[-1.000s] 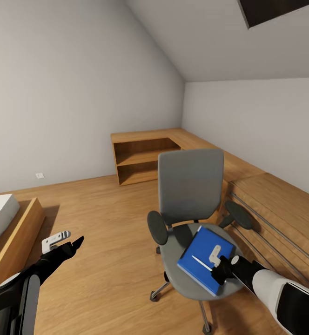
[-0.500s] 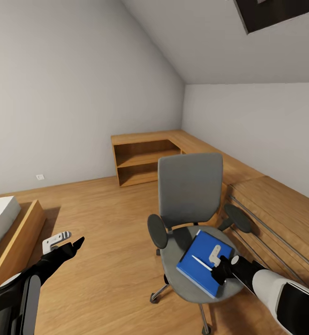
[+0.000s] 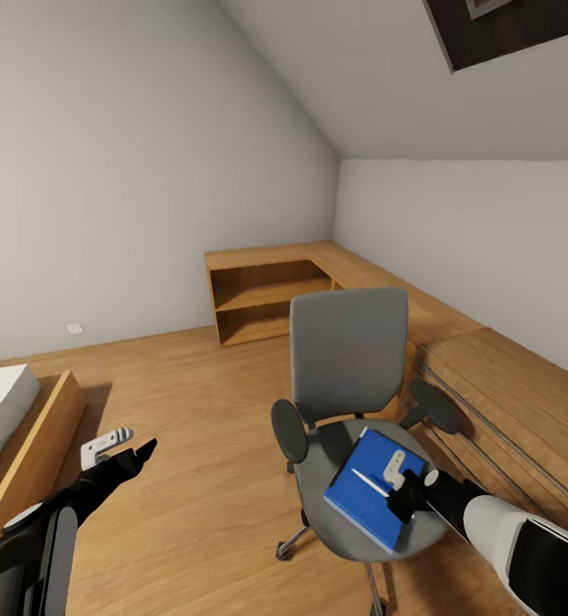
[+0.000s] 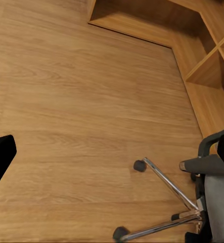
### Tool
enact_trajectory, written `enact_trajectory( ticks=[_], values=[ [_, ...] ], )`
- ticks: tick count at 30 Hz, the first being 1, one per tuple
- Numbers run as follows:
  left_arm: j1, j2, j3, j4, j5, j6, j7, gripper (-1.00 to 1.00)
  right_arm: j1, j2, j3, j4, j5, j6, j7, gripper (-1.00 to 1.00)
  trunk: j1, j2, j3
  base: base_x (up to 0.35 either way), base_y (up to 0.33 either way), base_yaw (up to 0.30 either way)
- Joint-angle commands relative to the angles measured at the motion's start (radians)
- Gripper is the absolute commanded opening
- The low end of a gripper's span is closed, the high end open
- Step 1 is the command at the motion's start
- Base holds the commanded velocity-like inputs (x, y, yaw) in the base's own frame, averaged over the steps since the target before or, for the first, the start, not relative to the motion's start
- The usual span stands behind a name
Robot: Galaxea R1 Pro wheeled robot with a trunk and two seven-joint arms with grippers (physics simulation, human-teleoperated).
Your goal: In the bedroom, organize the workspace by keeping the computer under the desk, ensuring the monitor is on the desk, placing the keyboard on the desk next to the monitor, placing the mouse on the desk next to the keyboard, moving the folder from the swivel chair onto the desk next to the mouse, stacking the notebook on top of the folder with the pen on top of the notebook, and positioning the swivel chair next to the desk.
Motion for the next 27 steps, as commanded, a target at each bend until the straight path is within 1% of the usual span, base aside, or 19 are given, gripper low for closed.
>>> enact_trajectory(
  ticks=[1,4,7,8,11,16,17,20,23,24,27],
  values=[
    [-0.001,-0.001,0.002,0.004,0.007,0.008,0.000,1.00,-0.001,-0.001,0.008,-0.004,-0.010,-0.001,0.005,-1.00,-0.004,0.007,0.002,0.000,0.000,0.000],
    [-0.001,-0.001,0.001,0.012,0.003,0.008,0.013,1.00,-0.001,-0.001,-0.002,-0.024,-0.012,0.002,0.005,-1.00,-0.015,0.028,0.012,0.000,0.000,0.000],
    [-0.001,0.000,-0.001,0.016,-0.004,0.008,0.038,1.00,-0.001,-0.001,-0.029,-0.054,-0.022,0.012,0.005,-1.00,-0.027,0.049,0.021,0.000,0.000,0.000],
    [-0.001,0.000,-0.005,0.018,-0.007,0.008,0.059,1.00,-0.001,-0.002,-0.055,-0.075,-0.034,0.030,0.005,-1.00,-0.031,0.056,0.024,0.000,0.000,0.000],
    [-0.001,0.000,-0.016,0.020,-0.010,0.008,0.090,1.00,-0.001,-0.004,-0.092,-0.111,-0.049,0.075,0.005,-1.00,-0.042,0.077,0.034,0.000,0.000,0.000],
    [-0.001,0.000,-0.032,0.022,-0.012,0.008,0.124,1.00,-0.001,-0.013,-0.134,-0.203,-0.061,0.155,0.005,-1.00,-0.061,0.112,0.049,0.000,0.000,0.000],
    [-0.001,0.000,-0.035,0.022,-0.013,0.008,0.130,1.00,-0.001,-0.022,-0.143,-0.246,-0.064,0.183,0.004,-1.00,-0.065,0.119,0.052,0.000,0.000,0.000],
    [-0.001,0.000,-0.038,0.023,-0.013,0.008,0.136,1.00,-0.001,-0.039,-0.152,-0.306,-0.068,0.229,0.001,-1.00,-0.077,0.140,0.062,0.000,0.000,0.000],
    [-0.001,0.000,-0.040,0.023,-0.014,0.008,0.140,1.00,-0.001,-0.051,-0.157,-0.358,-0.079,0.277,-0.002,-1.00,-0.088,0.161,0.071,0.000,0.000,0.000],
    [-0.001,0.000,-0.041,0.023,-0.014,0.008,0.141,1.00,-0.001,-0.056,-0.159,-0.385,-0.096,0.301,-0.009,-1.00,-0.092,0.168,0.074,0.000,0.000,0.000],
    [-0.001,0.001,-0.041,0.024,-0.014,0.008,0.142,1.00,-0.001,-0.060,-0.161,-0.409,-0.133,0.322,-0.036,-1.00,-0.104,0.189,0.084,0.000,0.000,0.000]
  ],
)
